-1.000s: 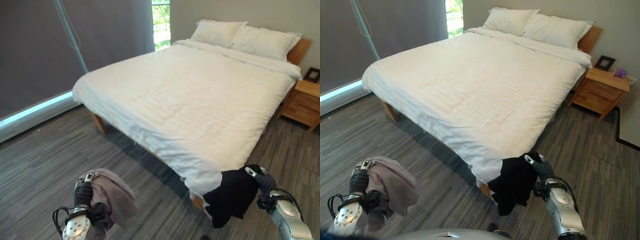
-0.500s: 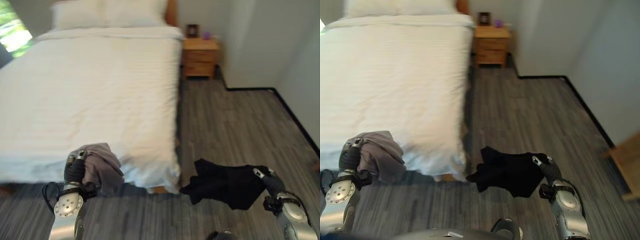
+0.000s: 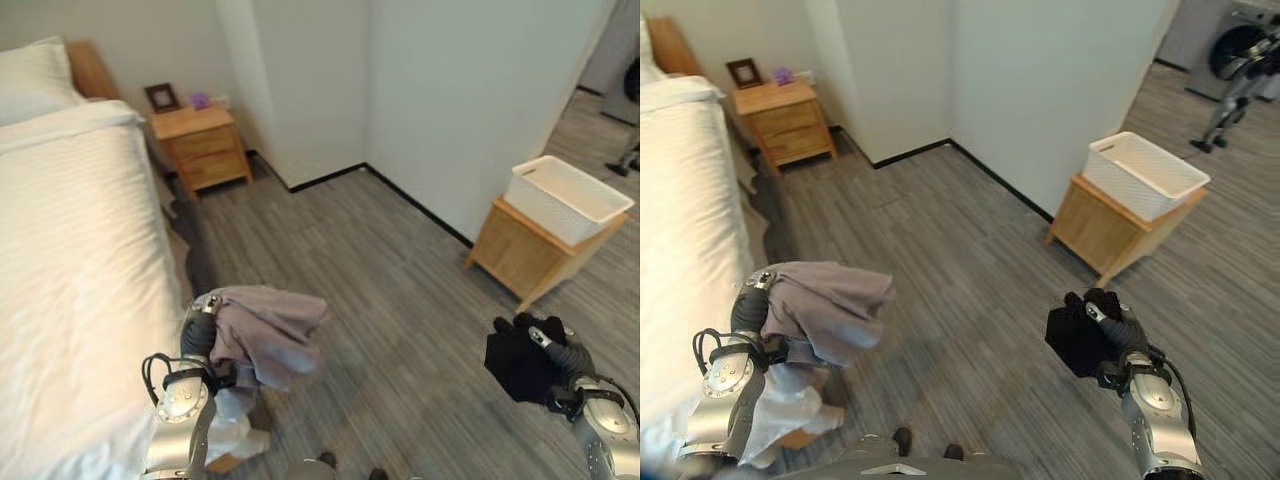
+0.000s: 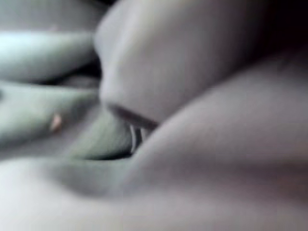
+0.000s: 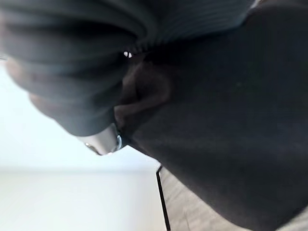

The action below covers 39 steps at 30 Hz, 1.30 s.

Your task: Pick up bed clothes into laundry basket.

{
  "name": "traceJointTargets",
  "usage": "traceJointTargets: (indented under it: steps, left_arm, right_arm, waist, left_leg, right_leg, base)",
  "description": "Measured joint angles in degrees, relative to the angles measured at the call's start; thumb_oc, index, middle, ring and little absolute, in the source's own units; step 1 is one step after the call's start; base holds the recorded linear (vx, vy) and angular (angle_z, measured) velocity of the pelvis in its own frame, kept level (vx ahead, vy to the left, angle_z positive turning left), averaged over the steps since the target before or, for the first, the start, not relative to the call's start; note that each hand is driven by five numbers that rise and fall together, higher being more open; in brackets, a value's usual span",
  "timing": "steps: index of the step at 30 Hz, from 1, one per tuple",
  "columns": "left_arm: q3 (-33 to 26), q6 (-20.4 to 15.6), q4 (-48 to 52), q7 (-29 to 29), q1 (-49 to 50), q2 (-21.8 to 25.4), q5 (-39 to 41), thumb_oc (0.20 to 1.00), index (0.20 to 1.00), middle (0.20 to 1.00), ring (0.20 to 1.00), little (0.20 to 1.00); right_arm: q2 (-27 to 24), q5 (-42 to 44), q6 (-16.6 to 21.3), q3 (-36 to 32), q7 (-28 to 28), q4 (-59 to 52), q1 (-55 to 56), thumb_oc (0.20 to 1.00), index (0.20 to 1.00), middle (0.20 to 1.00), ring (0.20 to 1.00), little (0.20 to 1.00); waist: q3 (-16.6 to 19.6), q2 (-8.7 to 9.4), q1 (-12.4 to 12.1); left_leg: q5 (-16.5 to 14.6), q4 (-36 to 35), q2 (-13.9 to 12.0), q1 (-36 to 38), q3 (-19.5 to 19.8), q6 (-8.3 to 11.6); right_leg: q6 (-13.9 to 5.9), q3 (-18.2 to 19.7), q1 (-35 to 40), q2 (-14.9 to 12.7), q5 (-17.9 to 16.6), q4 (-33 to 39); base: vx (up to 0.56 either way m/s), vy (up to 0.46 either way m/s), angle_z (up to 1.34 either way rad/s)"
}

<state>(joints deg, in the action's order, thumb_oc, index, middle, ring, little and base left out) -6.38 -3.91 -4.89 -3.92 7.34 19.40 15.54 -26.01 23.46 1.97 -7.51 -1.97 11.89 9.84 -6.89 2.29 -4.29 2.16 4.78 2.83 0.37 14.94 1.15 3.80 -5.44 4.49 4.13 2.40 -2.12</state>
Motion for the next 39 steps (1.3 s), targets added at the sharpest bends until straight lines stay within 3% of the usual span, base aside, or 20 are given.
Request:
traceJointTargets:
  steps: [5, 15, 17, 19, 20, 21, 22, 23, 24, 26, 28, 29, 30, 31, 32, 33, 36, 37, 38, 39]
  left_arm:
    - [0.3, 0.0, 0.9, 0.6, 1.4, 0.3, 0.0, 0.2, 0.2, 0.2, 0.2, 0.2]
    - [-3.3, 0.2, 1.0, 0.3, 5.5, 0.5, 0.0, 0.2, 0.2, 0.2, 0.2, 0.2]
    - [-3.4, 0.2, 1.0, 0.3, 5.5, 0.6, 0.0, 0.2, 0.2, 0.2, 0.2, 0.2]
    - [-4.3, 0.2, 0.9, 0.2, 5.5, 0.6, 0.0, 0.2, 0.2, 0.2, 0.2, 0.2]
    - [-4.9, 0.3, 0.9, 0.1, 5.5, 0.4, 0.0, 0.2, 0.2, 0.2, 0.2, 0.2]
    - [-5.4, 0.3, 0.5, -0.2, 5.6, 0.2, 0.0, 0.2, 0.2, 0.2, 0.2, 0.2]
    - [-5.5, 0.3, 0.2, -0.3, 5.6, 0.2, 0.0, 0.2, 0.2, 0.2, 0.2, 0.2]
    - [-5.3, 0.3, 0.1, -0.2, 5.6, 0.2, 0.0, 0.2, 0.2, 0.2, 0.2, 0.2]
    - [-5.2, 0.3, 0.2, 0.0, 5.2, 0.5, 0.0, 0.2, 0.2, 0.2, 0.2, 0.2]
    - [-5.0, 0.3, 0.2, 0.2, 4.6, 1.3, 0.0, 0.2, 0.2, 0.2, 0.2, 0.2]
    - [-5.0, 0.3, 0.1, 0.1, 4.2, 1.6, 0.0, 0.2, 0.2, 0.2, 0.2, 0.2]
    - [-4.6, 0.4, 0.1, 0.2, 3.7, 2.9, 0.0, 0.2, 0.2, 0.2, 0.2, 0.2]
    - [-4.6, 0.4, 0.0, 0.3, 3.5, 3.5, 0.0, 0.2, 0.2, 0.2, 0.2, 0.2]
    - [-4.4, 0.4, -0.3, 0.0, 3.3, 3.5, 0.0, 0.2, 0.2, 0.2, 0.2, 0.2]
    - [-3.4, 0.5, -0.5, -0.1, 3.4, 2.8, 0.0, 0.2, 0.2, 0.2, 0.2, 0.2]
    - [-1.5, 0.5, -0.4, 0.1, 3.2, 2.5, 0.0, 0.2, 0.2, 0.2, 0.2, 0.2]
    - [-0.7, 0.5, -0.4, -0.1, 2.8, -0.1, 0.0, 0.2, 0.2, 0.2, 0.2, 0.2]
    - [-0.7, 0.5, -0.4, -0.2, 1.6, -0.4, 0.1, 0.2, 0.2, 0.2, 0.2, 0.2]
    - [-0.8, 0.5, -0.4, -0.3, 1.0, -0.5, 0.2, 0.2, 0.2, 0.2, 0.2, 0.2]
    - [-0.7, 0.3, -0.2, -0.3, 0.8, -0.4, 1.2, 0.2, 0.2, 0.2, 0.2, 0.2]
  right_arm:
    - [0.5, 0.0, 0.0, 2.2, -0.4, 0.4, -0.4, 0.2, 0.2, 0.2, 0.2, 0.2]
    - [2.5, -0.5, -0.4, 4.7, -2.4, 0.2, -0.6, 0.2, 0.2, 0.2, 0.2, 0.2]
    - [2.6, -1.0, -0.5, 4.7, -2.4, 0.2, -0.5, 0.2, 0.2, 0.2, 0.2, 0.2]
    - [3.5, -1.0, -0.5, 4.8, -2.4, 0.1, -1.2, 0.2, 0.2, 0.2, 0.2, 0.2]
    - [3.5, -1.0, -0.5, 4.9, -2.4, 0.1, -1.5, 0.2, 0.2, 0.2, 0.2, 0.2]
    - [3.4, -1.0, -0.5, 4.9, -2.3, 0.2, -2.8, 0.2, 0.2, 0.2, 0.2, 0.2]
    - [3.3, -1.0, -0.5, 5.1, -2.3, 0.2, -3.4, 0.2, 0.2, 0.2, 0.2, 0.2]
    - [3.3, -1.0, -0.5, 5.2, -2.3, -0.1, -3.2, 0.2, 0.2, 0.2, 0.2, 0.2]
    - [3.4, -1.0, -0.6, 5.2, -2.3, -0.1, -2.8, 0.2, 0.2, 0.2, 0.2, 0.2]
    - [3.5, -1.0, -0.6, 5.5, -2.3, -0.2, -1.8, 0.2, 0.2, 0.2, 0.2, 0.2]
    - [3.6, -1.0, -0.6, 5.7, -2.2, -0.3, -1.8, 0.2, 0.2, 0.2, 0.2, 0.2]
    - [4.7, -1.0, -0.5, 5.7, -2.1, -0.3, -1.6, 0.2, 0.2, 0.2, 0.2, 0.2]
    - [5.0, -1.0, -0.6, 5.9, -2.0, -0.2, -1.5, 0.2, 0.2, 0.2, 0.2, 0.2]
    - [5.4, -1.0, -0.6, 5.9, -2.0, 0.1, -1.4, 0.2, 0.2, 0.2, 0.2, 0.2]
    - [5.2, -1.0, -0.6, 5.5, -2.0, 0.3, -1.3, 0.2, 0.2, 0.2, 0.2, 0.2]
    - [4.0, -1.0, -0.6, 5.5, -1.4, 0.3, -1.3, 0.2, 0.2, 0.2, 0.2, 0.2]
    - [2.0, -1.0, -0.7, 5.7, -0.6, 0.5, -3.2, 0.2, 0.2, 0.2, 0.2, 0.2]
    - [1.6, -0.9, -0.7, 6.0, -0.5, 0.9, -4.4, 0.2, 0.2, 0.2, 0.2, 0.2]
    - [1.7, -0.9, -0.7, 6.0, -0.6, 0.8, -4.6, 0.2, 0.2, 0.2, 0.2, 0.2]
    - [1.7, -0.9, -0.6, 6.0, -0.6, 0.7, -5.2, 0.2, 0.2, 0.2, 0.2, 0.2]
  waist:
    - [0.5, -1.32, -0.7]
    - [0.7, -1.34, -1.7]
    - [0.6, -1.36, -2.1]
    - [0.3, -1.52, -2.5]
    - [0.1, -1.78, -2.8]
    - [-1.0, -2.84, -4.0]
    - [-1.6, -3.33, -4.0]
    - [-2.1, -4.12, -3.5]
    - [-2.3, -3.65, -3.0]
    - [-2.3, -2.98, -2.5]
    - [-2.4, -2.46, -2.4]
    - [-2.4, -0.97, -1.7]
    - [-2.4, -0.1, -1.4]
    - [-1.9, 1.05, -0.9]
    - [-1.7, -0.3, -0.8]
    - [-1.8, -2.78, -0.1]
    - [-1.4, -5.16, 0.2]
    - [-1.5, -5.14, 0.4]
    - [-1.8, -3.28, 0.7]
    - [-1.2, -3.1, 0.1]
  left_leg:
    - [0.4, -5.0, -0.2, 3.4, -3.2, -0.87]
    - [1.0, -7.8, 0.3, 5.9, -6.8, -2.0]
    - [0.9, -7.6, 0.4, 6.0, -8.1, -2.54]
    - [0.7, -7.6, -0.1, 6.0, -10.2, -3.13]
    - [0.9, -7.7, -0.4, 6.2, -11.6, -3.75]
    - [-0.1, -7.1, -0.9, 6.5, -15.3, -5.97]
    - [-1.0, -6.4, -1.0, 6.4, -16.0, -6.15]
    - [-2.2, -5.1, -1.3, 5.9, -16.0, -4.86]
    - [-2.4, -4.5, -1.4, 5.6, -16.0, -4.66]
    - [-2.4, -4.5, -1.6, 4.7, -15.3, -4.48]
    - [-2.3, -4.5, -2.1, 4.5, -13.9, -3.69]
    - [-2.0, -4.7, -2.8, 4.4, -12.5, -2.1]
    - [-2.0, -5.0, -2.8, 4.6, -12.2, -1.23]
    - [-2.1, -6.2, -4.1, 5.5, -11.9, 0.88]
    - [-1.7, -7.2, -5.8, 6.5, -11.1, 1.48]
    - [-1.2, -8.2, -9.0, 7.7, -10.9, 1.65]
    - [-0.1, -6.3, -12.7, 8.7, -11.0, 3.68]
    - [0.2, -1.7, -12.7, 7.0, -10.8, 4.35]
    - [0.3, 0.6, -12.4, 5.9, -10.9, 4.81]
    - [1.4, 1.8, -12.6, 5.4, -10.7, 4.85]
  right_leg:
    - [-2.51, 3.6, -0.5, -0.5, 1.4, -1.2]
    - [-4.16, 7.1, -1.4, -1.2, 2.1, -3.1]
    - [-5.12, 7.9, -2.9, -1.2, 2.8, -5.5]
    - [-9.13, 7.8, -5.8, -1.4, 4.9, -10.3]
    - [-8.43, 5.2, -6.6, -2.8, 6.7, -12.0]
    - [-8.51, -2.8, -8.9, -7.9, 6.4, -17.7]
    - [-9.17, -4.2, -9.5, -10.4, 6.2, -20.1]
    - [-10.04, -3.7, -10.4, -14.4, 5.9, -21.2]
    - [-11.15, -2.9, -9.7, -18.0, 5.0, -19.5]
    - [-14.14, -2.1, -8.7, -22.4, 2.1, -12.8]
    - [-15.59, -1.5, -7.5, -23.7, -0.5, -6.7]
    - [-15.96, -1.2, -5.0, -23.8, -3.2, -0.1]
    - [-16.21, -1.1, -4.5, -24.0, -3.7, 1.2]
    - [-17.31, -1.4, -3.5, -23.0, -7.6, 2.8]
    - [-16.79, -2.7, -2.0, -21.1, -7.1, 3.2]
    - [-15.74, -3.9, -1.7, -18.1, -5.8, 2.8]
    - [-12.64, -3.9, -2.7, -14.0, -2.8, -1.8]
    - [-11.7, -4.0, -3.5, -13.7, -0.4, -4.8]
    - [-11.23, -3.7, -3.9, -14.3, -0.2, -5.5]
    - [-10.32, -3.8, -4.2, -14.0, 0.1, -6.0]
  base:
    - [-0.01, 0.056, -0.3]
    - [0.0, 0.053, -0.18]
    - [-0.03, 0.044, -0.32]
    - [-0.02, 0.0, -0.49]
    - [0.0, -0.069, -0.99]
    - [0.05, -0.115, -1.05]
    - [0.1, -0.137, -0.93]
    - [0.21, -0.211, -0.35]
    - [0.17, -0.165, -0.11]
    - [0.22, -0.191, -0.07]
    - [0.19, -0.159, 0.0]
    - [0.3, -0.254, 0.22]
    - [0.42, -0.383, 0.28]
    - [0.3, -0.291, 0.19]
    - [0.31, -0.318, 0.19]
    - [0.39, -0.406, -0.01]
    - [0.26, -0.321, -0.19]
    - [0.13, -0.214, -0.11]
    - [0.17, -0.318, -0.1]
    - [0.24, -0.479, -0.04]
